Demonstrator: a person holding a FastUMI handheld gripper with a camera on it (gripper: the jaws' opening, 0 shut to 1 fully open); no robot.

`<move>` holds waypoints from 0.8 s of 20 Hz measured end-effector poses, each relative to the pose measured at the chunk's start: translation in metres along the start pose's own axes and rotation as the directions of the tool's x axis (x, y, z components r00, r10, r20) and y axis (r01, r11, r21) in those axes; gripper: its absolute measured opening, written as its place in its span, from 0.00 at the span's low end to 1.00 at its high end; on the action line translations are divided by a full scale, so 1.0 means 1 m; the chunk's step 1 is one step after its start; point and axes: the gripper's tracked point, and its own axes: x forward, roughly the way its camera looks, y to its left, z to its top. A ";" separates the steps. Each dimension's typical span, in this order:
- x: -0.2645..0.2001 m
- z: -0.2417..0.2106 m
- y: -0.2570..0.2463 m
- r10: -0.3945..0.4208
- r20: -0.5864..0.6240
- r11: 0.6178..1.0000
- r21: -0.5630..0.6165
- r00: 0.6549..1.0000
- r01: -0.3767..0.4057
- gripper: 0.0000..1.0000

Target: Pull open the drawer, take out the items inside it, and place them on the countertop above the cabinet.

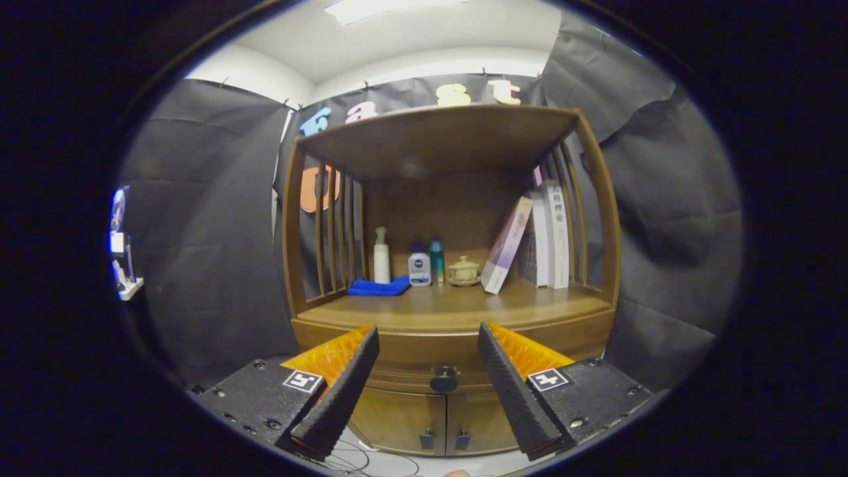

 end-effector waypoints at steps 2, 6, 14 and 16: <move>0.019 -0.015 -0.002 -0.002 -0.022 1.000 0.002 1.000 0.002 0.98; 0.053 -0.046 -0.009 -0.021 -0.062 1.000 -0.011 0.998 0.020 0.97; 0.101 -0.103 -0.030 -0.098 -0.143 0.995 0.020 0.985 0.102 0.70; 0.107 -0.107 -0.029 -0.091 -0.144 0.995 0.026 0.985 0.096 0.59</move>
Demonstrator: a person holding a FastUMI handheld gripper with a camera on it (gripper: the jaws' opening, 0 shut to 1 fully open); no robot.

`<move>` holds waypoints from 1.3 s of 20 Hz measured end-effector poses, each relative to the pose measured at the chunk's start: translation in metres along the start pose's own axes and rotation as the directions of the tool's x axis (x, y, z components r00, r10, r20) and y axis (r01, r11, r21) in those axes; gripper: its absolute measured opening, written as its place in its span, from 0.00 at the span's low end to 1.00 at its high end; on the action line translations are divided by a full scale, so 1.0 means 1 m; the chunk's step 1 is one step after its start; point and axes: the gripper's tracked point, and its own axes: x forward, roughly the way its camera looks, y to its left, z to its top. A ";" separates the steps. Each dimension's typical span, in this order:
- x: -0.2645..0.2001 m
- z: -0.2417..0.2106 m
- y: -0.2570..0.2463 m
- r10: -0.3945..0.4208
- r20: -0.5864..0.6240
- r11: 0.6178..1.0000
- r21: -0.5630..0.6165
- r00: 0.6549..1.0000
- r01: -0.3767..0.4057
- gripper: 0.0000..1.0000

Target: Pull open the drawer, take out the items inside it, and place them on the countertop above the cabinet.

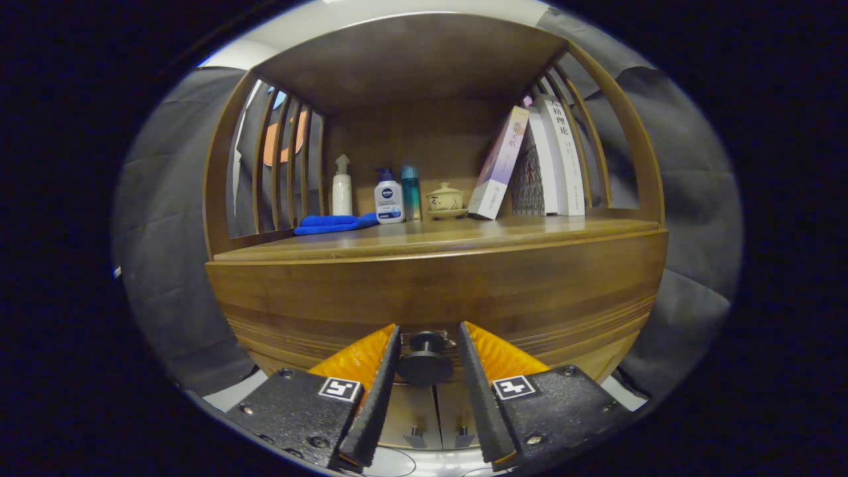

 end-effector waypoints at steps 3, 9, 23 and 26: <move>0.004 0.000 -0.004 -0.035 0.011 0.999 -0.005 0.999 0.035 0.50; 0.002 -0.001 -0.003 -0.035 0.001 0.999 0.031 0.999 0.035 0.36; -0.107 -0.023 -0.004 0.021 -0.015 1.000 0.013 1.000 -0.021 0.27; -0.135 -0.035 -0.005 0.033 -0.026 0.999 0.008 0.999 -0.033 0.26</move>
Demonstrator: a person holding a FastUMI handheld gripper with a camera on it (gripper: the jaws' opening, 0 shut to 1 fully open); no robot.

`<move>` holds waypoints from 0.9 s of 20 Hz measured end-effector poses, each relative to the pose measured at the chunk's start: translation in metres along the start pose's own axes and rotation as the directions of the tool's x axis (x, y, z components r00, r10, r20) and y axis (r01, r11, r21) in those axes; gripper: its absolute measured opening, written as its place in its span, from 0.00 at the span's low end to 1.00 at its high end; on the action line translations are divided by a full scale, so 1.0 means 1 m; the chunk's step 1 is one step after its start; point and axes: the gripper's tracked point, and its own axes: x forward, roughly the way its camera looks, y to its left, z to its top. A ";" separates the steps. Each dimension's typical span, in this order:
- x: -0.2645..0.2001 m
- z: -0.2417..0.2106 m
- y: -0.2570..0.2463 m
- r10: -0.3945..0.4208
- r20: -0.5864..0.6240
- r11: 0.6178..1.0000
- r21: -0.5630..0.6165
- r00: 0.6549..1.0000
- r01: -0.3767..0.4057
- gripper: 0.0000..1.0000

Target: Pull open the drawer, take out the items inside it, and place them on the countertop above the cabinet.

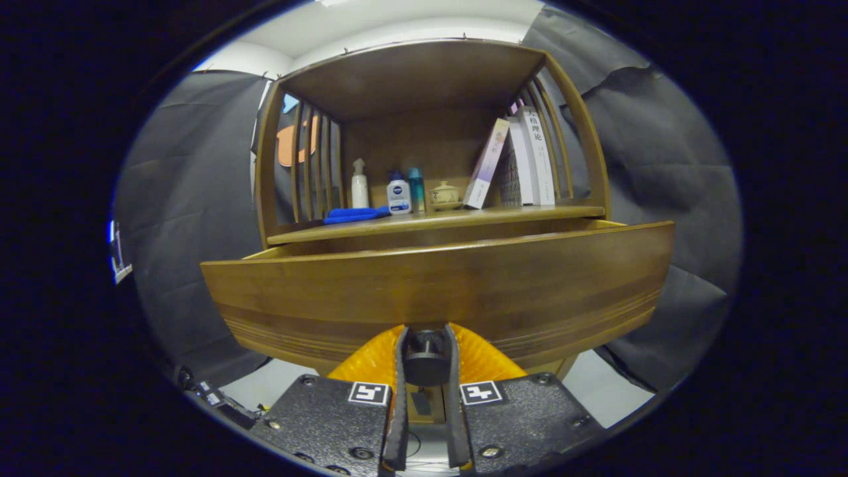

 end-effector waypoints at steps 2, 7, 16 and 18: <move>-0.017 -0.004 0.000 0.008 -0.005 1.000 -0.015 1.000 -0.008 0.26; -0.055 -0.020 0.006 0.038 -0.023 0.999 -0.010 0.999 -0.038 0.26; -0.103 -0.016 0.012 0.083 0.025 0.987 -0.140 0.996 -0.078 0.15; -0.106 -0.012 0.007 0.079 0.017 0.990 -0.122 0.997 -0.076 0.13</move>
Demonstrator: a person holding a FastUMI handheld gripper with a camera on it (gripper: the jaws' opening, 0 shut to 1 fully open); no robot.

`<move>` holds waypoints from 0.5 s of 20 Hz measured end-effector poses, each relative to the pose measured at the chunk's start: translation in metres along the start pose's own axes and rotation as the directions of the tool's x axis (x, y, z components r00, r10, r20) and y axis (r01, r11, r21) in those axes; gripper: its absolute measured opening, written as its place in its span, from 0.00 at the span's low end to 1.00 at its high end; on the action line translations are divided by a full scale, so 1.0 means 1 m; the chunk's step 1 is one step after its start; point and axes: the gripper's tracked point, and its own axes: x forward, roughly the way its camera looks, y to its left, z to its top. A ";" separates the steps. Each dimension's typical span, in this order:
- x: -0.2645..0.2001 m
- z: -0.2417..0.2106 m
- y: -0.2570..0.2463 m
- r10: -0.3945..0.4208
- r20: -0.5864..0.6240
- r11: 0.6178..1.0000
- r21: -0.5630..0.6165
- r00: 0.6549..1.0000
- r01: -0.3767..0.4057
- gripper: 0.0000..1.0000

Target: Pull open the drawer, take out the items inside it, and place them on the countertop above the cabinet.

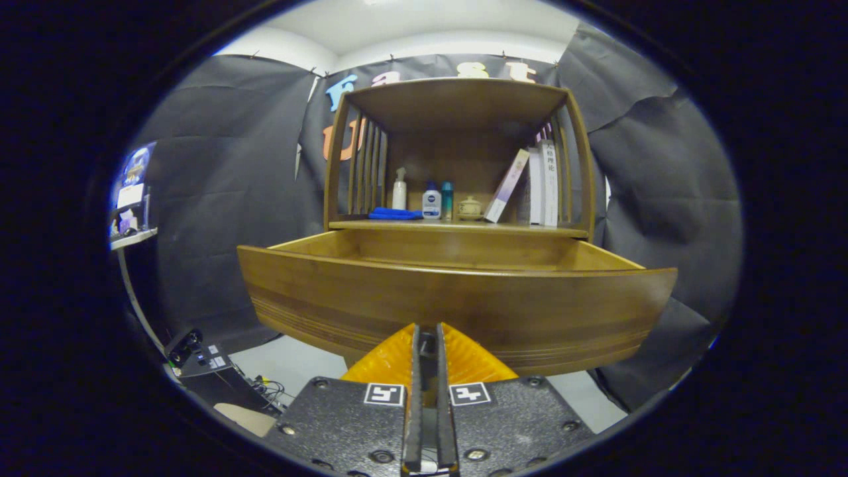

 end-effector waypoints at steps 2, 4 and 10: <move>-0.004 0.012 0.001 0.007 -0.017 0.998 0.056 1.000 -0.006 0.13; -0.004 0.027 0.005 0.034 -0.042 0.995 0.098 0.999 -0.030 0.13; -0.005 0.072 0.031 0.135 -0.120 0.988 0.095 0.984 -0.124 0.50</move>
